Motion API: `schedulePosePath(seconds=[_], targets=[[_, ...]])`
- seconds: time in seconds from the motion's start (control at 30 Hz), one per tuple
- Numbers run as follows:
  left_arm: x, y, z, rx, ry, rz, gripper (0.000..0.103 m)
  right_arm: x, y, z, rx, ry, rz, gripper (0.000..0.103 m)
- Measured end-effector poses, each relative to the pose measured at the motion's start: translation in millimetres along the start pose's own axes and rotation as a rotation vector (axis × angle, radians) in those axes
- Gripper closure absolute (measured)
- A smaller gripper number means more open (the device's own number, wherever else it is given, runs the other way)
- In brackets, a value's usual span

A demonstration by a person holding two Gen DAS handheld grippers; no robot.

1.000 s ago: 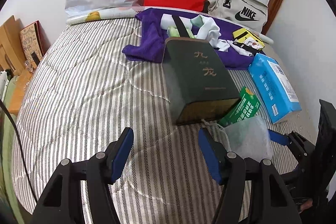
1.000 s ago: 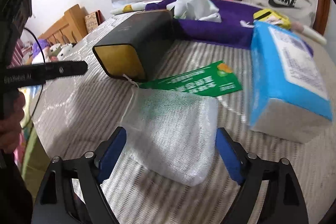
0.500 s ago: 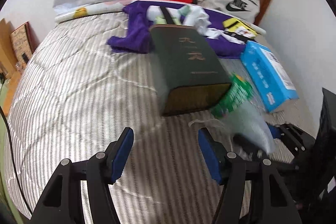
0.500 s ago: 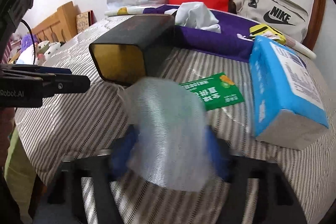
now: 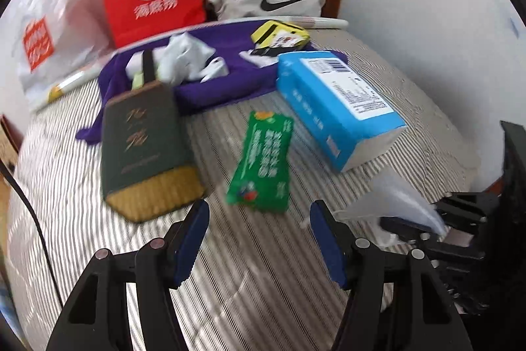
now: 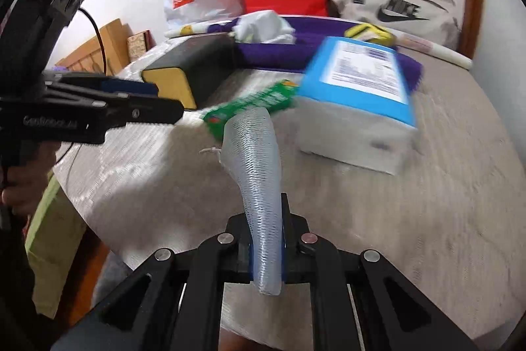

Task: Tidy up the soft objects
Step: 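Lift the mesh bag with the right tool while the left tool grasps the green snack packet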

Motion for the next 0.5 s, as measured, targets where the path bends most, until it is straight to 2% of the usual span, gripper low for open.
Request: schedulePosePath(seconds=[0.27, 0.5], targets=[[-23, -38, 34, 0.052, -0.100, 0.082, 0.041, -52, 15, -3, -0.063, -0.024, -0.092, 0.093], [-23, -79, 50, 0.168, -0.138, 0.125, 0.041, -80, 7, 1, -0.068, -0.038, -0.091, 0.093]])
Point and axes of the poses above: each gripper's, at about its wrist camera, not at the fingertips, and y roughly against the way its jaws point, x to its left, z to its top, the point moved 2 cm from there along -y, roughly the way its jaws point, and after that the axes turned 3 degrees about -y, right-handed, at the moved point
